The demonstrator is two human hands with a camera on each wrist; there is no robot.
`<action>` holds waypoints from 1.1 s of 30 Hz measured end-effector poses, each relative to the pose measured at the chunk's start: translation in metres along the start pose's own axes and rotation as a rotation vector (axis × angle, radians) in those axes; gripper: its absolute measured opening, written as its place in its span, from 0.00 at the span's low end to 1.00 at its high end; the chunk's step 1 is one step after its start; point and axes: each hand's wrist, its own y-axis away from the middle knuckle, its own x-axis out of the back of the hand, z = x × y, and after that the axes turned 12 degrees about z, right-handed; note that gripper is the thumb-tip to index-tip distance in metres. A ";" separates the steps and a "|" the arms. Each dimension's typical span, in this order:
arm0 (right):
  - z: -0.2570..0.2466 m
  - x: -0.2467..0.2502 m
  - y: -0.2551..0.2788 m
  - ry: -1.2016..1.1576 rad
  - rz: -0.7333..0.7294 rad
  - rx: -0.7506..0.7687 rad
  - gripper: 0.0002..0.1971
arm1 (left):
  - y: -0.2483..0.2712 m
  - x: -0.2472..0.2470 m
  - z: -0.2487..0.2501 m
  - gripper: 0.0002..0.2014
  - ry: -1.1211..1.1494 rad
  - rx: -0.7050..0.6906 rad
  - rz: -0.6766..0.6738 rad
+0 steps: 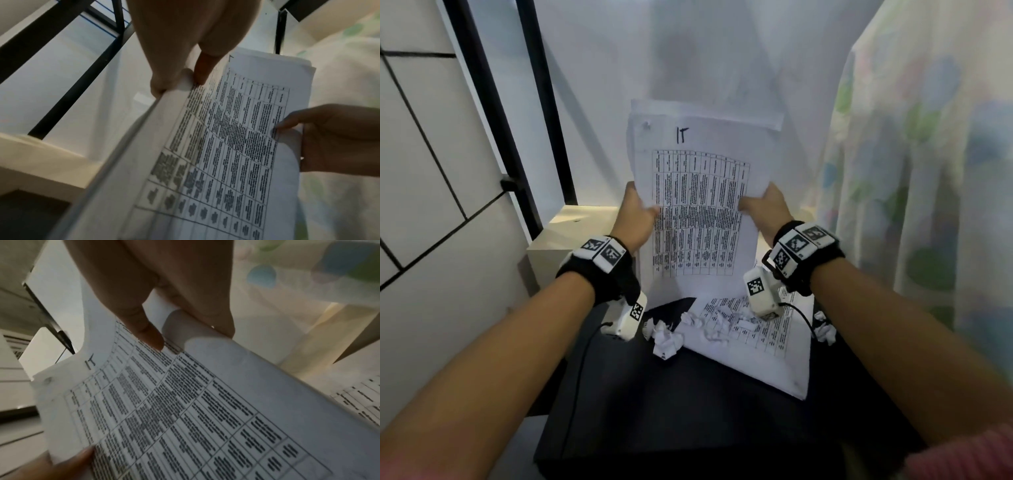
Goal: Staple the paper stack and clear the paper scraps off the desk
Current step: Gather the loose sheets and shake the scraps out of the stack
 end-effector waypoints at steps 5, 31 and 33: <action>0.002 0.011 0.002 -0.085 -0.055 -0.045 0.24 | 0.001 0.000 0.001 0.17 0.063 -0.073 0.096; -0.022 0.096 -0.024 -0.191 0.464 0.159 0.17 | 0.051 -0.109 -0.046 0.30 -0.791 0.207 -0.599; -0.021 0.095 -0.026 -0.181 0.460 0.155 0.17 | 0.050 -0.118 -0.044 0.23 -0.838 0.202 -0.626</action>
